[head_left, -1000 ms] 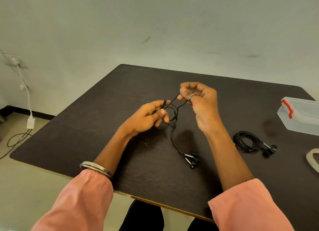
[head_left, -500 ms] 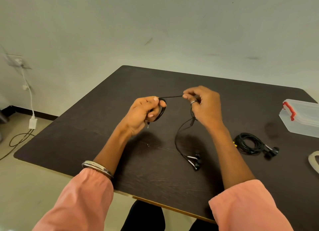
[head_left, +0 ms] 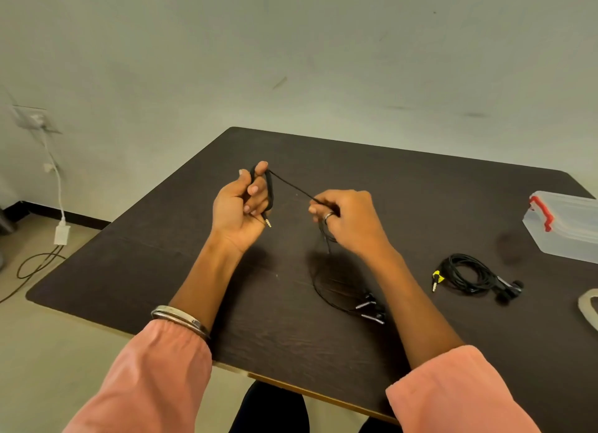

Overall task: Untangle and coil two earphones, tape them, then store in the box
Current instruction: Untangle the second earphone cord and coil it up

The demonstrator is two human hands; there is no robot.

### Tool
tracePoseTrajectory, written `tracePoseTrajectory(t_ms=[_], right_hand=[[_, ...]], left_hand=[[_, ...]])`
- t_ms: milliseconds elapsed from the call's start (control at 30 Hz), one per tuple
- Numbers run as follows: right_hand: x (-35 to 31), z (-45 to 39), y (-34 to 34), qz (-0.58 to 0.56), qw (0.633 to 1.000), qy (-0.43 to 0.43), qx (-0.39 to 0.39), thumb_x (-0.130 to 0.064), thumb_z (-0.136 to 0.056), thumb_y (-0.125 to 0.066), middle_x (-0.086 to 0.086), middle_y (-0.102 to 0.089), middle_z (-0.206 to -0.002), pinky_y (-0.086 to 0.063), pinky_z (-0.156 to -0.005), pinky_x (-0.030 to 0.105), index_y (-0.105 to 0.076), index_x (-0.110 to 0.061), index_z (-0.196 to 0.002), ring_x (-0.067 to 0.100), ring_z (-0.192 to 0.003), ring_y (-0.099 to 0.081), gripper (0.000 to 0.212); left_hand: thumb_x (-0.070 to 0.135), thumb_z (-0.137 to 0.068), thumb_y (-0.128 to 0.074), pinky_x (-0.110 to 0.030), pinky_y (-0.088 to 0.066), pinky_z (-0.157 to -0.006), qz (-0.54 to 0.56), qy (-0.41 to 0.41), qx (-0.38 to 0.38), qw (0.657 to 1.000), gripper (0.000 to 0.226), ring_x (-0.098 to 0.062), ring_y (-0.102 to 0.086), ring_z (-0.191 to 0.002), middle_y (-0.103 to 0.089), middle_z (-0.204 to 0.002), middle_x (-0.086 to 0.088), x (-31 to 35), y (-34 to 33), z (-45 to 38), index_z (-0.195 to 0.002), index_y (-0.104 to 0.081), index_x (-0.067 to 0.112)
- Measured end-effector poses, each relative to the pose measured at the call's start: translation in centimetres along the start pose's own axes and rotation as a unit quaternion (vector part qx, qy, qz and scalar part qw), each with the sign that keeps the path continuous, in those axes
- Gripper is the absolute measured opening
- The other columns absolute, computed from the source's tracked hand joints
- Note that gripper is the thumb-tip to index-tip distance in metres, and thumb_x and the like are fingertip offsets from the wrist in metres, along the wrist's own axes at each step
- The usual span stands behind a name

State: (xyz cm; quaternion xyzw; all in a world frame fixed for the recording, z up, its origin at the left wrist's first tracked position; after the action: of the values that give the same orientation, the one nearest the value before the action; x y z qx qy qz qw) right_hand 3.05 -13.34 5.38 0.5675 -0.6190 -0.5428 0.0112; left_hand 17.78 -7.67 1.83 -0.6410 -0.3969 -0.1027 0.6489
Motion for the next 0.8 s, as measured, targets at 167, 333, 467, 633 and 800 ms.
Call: tracePoseTrajectory(t_ms=[167, 333, 467, 633, 800], right_hand=[[2.6, 0.6, 0.9, -0.373, 0.91, -0.172, 0.061, -0.015, -0.088, -0.067, 0.004, -0.07, -0.071, -0.054, -0.073, 0.027, -0.073, -0.007, -0.084, 0.014, -0.071, -0.066, 0.011], [3.1, 1.3, -0.8, -0.698, 0.663, -0.271, 0.02, -0.01, -0.095, -0.05, 0.002, -0.043, -0.057, -0.043, -0.041, 0.019, -0.063, 0.004, -0.103, 0.006, -0.038, -0.038, 0.021], [4.3, 1.2, -0.1, -0.675, 0.683, -0.273, 0.053, -0.014, -0.096, -0.052, 0.0, -0.045, -0.057, -0.051, -0.054, 0.026, -0.066, 0.003, -0.1, 0.009, -0.048, -0.04, 0.023], [5.5, 2.0, -1.6, -0.734, 0.571, -0.35, 0.113, 0.001, -0.098, -0.041, 0.014, -0.066, -0.065, -0.058, -0.051, 0.032, -0.057, 0.008, -0.104, 0.016, -0.044, -0.058, 0.019], [4.6, 1.4, -1.8, -0.767, 0.561, -0.311, 0.026, 0.0, -0.099, -0.035, 0.005, -0.053, -0.065, -0.028, -0.028, 0.012, -0.057, 0.007, -0.101, 0.003, -0.032, -0.037, 0.023]], left_hand=[[0.026, -0.105, -0.029, -0.016, -0.023, -0.034, 0.037, -0.004, 0.02, 0.999, 0.035, -0.007, -0.029, -0.033, -0.042, -0.052, 0.009, 0.3, 0.5, 0.1, -0.097, -0.059, 0.009], [0.025, -0.105, -0.029, -0.017, -0.021, -0.035, 0.035, 0.002, 0.025, 0.999, 0.035, -0.007, -0.028, -0.034, -0.043, -0.053, 0.008, 0.0, 0.5, 0.1, -0.098, -0.059, 0.009], [0.026, -0.105, -0.028, -0.017, -0.02, -0.036, 0.025, 0.011, 0.017, 0.999, 0.035, -0.007, -0.028, -0.034, -0.043, -0.054, 0.009, -0.3, 0.3, 0.2, -0.099, -0.059, 0.009], [0.026, -0.104, -0.029, -0.017, -0.02, -0.037, 0.005, 0.018, 0.016, 1.0, 0.036, -0.007, -0.027, -0.035, -0.043, -0.055, 0.008, -0.6, 0.3, 0.1, -0.1, -0.059, 0.008], [0.026, -0.105, -0.029, -0.017, -0.02, -0.037, 0.001, 0.0, 0.034, 0.999, 0.035, -0.007, -0.028, -0.035, -0.044, -0.055, 0.008, -0.1, 0.8, 0.0, -0.102, -0.059, 0.008]])
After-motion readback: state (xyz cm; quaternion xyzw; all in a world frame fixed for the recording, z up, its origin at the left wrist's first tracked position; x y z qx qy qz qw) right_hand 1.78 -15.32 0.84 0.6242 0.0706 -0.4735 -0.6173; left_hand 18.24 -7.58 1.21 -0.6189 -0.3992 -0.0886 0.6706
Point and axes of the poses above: each hand's wrist, its own z-axis away from the middle knuckle, its own y-axis out of the back of the hand, x = y × z, the point moved 10 cm from there along -z, towards the middle knuckle
